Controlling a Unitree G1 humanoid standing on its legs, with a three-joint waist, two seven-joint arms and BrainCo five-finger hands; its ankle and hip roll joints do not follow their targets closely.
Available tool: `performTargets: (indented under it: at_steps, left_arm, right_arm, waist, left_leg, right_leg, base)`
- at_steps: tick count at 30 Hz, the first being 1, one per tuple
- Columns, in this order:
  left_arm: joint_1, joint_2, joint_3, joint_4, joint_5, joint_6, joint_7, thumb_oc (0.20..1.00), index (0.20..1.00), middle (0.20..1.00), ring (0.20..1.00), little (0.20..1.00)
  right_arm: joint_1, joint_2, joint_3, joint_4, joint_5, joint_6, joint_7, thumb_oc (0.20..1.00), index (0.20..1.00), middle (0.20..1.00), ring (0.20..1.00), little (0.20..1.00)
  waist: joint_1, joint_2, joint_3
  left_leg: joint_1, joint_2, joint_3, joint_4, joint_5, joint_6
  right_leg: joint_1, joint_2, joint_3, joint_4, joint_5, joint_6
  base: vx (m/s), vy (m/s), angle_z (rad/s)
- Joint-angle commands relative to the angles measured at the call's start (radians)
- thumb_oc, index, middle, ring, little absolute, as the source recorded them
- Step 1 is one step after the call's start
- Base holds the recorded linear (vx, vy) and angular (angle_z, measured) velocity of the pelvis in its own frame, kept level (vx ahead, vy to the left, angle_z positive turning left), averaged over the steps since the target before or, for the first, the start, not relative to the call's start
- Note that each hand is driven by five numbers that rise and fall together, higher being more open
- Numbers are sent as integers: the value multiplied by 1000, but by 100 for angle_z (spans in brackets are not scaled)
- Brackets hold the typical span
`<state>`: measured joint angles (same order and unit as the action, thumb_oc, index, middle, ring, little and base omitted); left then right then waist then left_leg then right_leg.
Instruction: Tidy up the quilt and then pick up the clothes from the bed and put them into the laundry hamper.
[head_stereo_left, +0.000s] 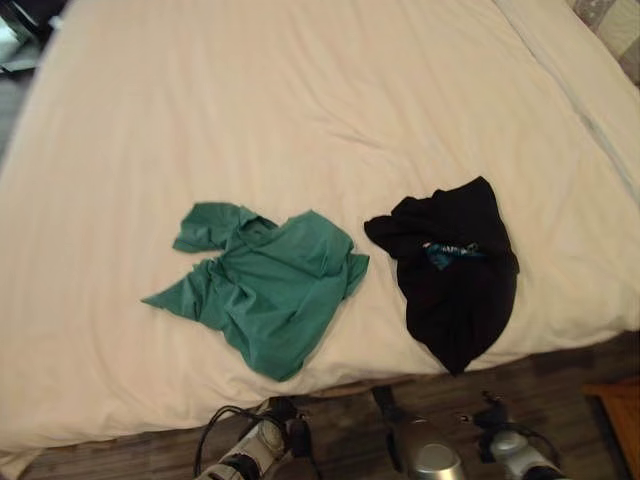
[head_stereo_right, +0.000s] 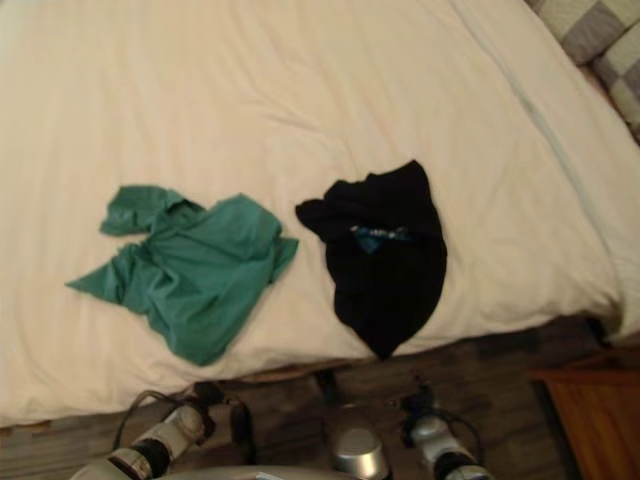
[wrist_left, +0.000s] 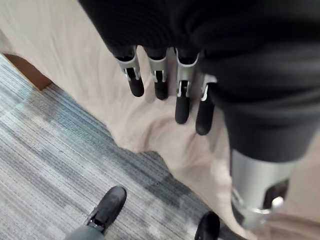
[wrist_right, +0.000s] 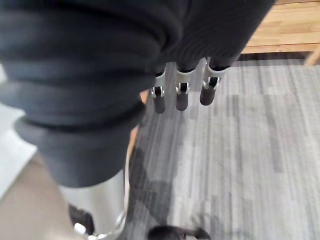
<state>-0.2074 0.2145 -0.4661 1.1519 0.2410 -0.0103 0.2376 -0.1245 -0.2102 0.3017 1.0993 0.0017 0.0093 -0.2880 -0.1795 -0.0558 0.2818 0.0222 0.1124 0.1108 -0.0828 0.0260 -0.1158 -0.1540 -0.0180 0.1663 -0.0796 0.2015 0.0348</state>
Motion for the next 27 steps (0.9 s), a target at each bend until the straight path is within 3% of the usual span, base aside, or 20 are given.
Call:
performTargets:
  at_steps: [1,2,4,5,7,13,18,19,20,21,25,26,27]
  left_arm:
    - [-79,50,-3,-10,15,-26,18,1000,1000,1000,1000,1000]
    - [-61,66,7,3,14,-24,11,1000,1000,1000,1000,1000]
    - [-61,67,8,3,14,-24,11,1000,1000,1000,1000,1000]
    - [-40,72,27,10,7,-22,5,1000,1000,1000,1000,1000]
    - [-13,73,65,36,-6,-18,10,1000,1000,1000,1000,1000]
    - [82,72,219,125,-117,-2,46,1000,1000,1000,1000,1000]
    - [145,92,335,185,-177,6,69,1000,1000,1000,1000,1000]
    - [187,132,451,200,-258,2,88,1000,1000,1000,1000,1000]
    - [188,132,451,200,-258,2,88,1000,1000,1000,1000,1000]
    - [210,156,523,177,-322,-10,101,1000,1000,1000,1000,1000]
    - [256,188,608,99,-394,-51,123,1000,1000,1000,1000,1000]
    - [328,218,674,-145,-442,-115,157,1000,1000,1000,1000,1000]
    - [366,215,695,-248,-461,-138,167,1000,1000,1000,1000,1000]
  right_arm:
    - [-40,45,67,-41,-18,-5,9,1000,1000,1000,1000,1000]
    - [-46,48,111,-46,-57,-17,22,1000,1000,1000,1000,1000]
    - [-46,48,111,-46,-57,-17,22,1000,1000,1000,1000,1000]
    - [-45,48,124,-40,-69,-19,35,1000,1000,1000,1000,1000]
    - [-40,46,124,-30,-80,-15,36,1000,1000,1000,1000,1000]
    - [-19,27,57,41,-77,7,20,1000,1000,1000,1000,1000]
    - [4,-6,-38,37,-14,-5,1,1000,1000,1000,1000,1000]
    - [46,-72,-140,-22,30,-26,-29,1000,1000,1000,1000,1000]
    - [47,-73,-140,-23,30,-26,-29,1000,1000,1000,1000,1000]
    - [86,-121,-214,-93,52,-44,-53,1000,1000,1000,1000,1000]
    - [158,-189,-327,-197,39,-62,-105,1000,1000,1000,1000,1000]
    - [221,-249,-443,-338,-7,-68,-164,1000,1000,1000,1000,1000]
    - [246,-260,-481,-380,-28,-64,-185,1000,1000,1000,1000,1000]
  waist:
    - [18,3,16]
    - [58,12,23]
    - [58,11,21]
    - [82,26,14]
    - [111,27,-2]
    - [147,20,-57]
    - [142,24,-77]
    - [136,27,-84]
    - [135,27,-84]
    - [130,28,-87]
    - [120,33,-98]
    - [120,32,-106]
    - [121,34,-111]
  left_leg:
    - [24,-4,27,93,-163,32]
    - [18,-12,39,66,-134,49]
    - [16,-13,39,65,-132,49]
    - [6,-21,34,49,-110,63]
    - [4,-39,23,43,-104,69]
    - [13,-43,33,44,-96,66]
    - [46,-34,33,7,-78,61]
    - [53,-29,29,-4,-70,55]
    - [54,-29,28,-4,-70,55]
    - [58,-26,30,-4,-70,52]
    - [64,-19,30,-4,-69,48]
    - [63,-16,23,-4,-68,47]
    - [62,-15,20,-4,-68,47]
  right_leg:
    - [-73,-119,-70,-2,-110,157]
    - [-19,-119,-108,112,-164,133]
    - [-22,-120,-108,112,-162,133]
    - [28,-105,-99,198,-221,118]
    - [114,-99,-85,183,-265,105]
    - [193,-131,-123,23,-248,102]
    - [218,-128,-137,2,-249,102]
    - [231,-124,-144,-7,-251,104]
    - [233,-124,-145,-7,-251,104]
    - [237,-123,-149,-8,-253,106]
    - [247,-125,-165,-8,-256,110]
    - [251,-125,-176,-8,-258,112]
    - [254,-126,-181,-8,-260,113]
  base:
    - [-390,176,-107]
    - [-282,132,-90]
    - [-223,101,-43]
    - [-209,101,-30]
    - [-179,29,-16]
    - [-5,-89,11]
    - [50,-59,2]
    - [17,-59,1]
    - [20,-82,6]
    - [3,-23,6]
    - [21,-26,17]
    - [19,-22,5]
    - [0,0,0]
